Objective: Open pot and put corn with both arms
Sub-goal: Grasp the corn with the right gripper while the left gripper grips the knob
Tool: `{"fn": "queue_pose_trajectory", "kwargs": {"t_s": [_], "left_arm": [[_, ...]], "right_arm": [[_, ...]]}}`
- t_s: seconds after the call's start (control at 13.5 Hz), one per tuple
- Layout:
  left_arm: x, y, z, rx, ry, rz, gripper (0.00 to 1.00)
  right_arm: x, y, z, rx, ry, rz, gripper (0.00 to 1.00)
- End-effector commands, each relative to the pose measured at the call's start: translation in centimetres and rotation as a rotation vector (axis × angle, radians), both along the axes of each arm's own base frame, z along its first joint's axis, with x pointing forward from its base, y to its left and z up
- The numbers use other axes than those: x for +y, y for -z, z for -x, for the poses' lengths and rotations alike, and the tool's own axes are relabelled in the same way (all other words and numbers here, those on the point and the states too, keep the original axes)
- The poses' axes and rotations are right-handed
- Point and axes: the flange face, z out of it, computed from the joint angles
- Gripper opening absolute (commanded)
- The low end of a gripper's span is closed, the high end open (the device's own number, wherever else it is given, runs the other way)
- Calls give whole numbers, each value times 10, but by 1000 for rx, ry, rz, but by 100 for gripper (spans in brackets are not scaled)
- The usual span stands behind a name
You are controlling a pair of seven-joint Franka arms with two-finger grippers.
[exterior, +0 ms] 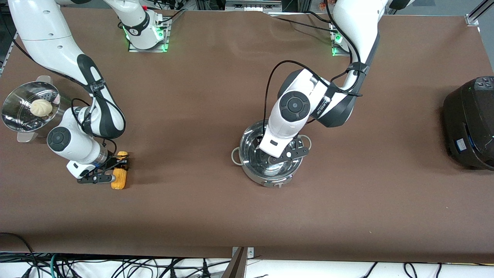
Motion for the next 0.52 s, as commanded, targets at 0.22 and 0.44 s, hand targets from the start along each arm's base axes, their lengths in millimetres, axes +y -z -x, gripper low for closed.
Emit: {"fn": "queue_pose_trajectory", "kwargs": {"t_s": [0.22,0.44], "left_arm": [[-3,-4,-4,-25,10,-13,71],[-3,-4,-4,-25,10,-13,62]], "right_arm": [[8,-65,-3,4,-29,-12,17],[13,-122,-7,39,-39,-13,18]]}}
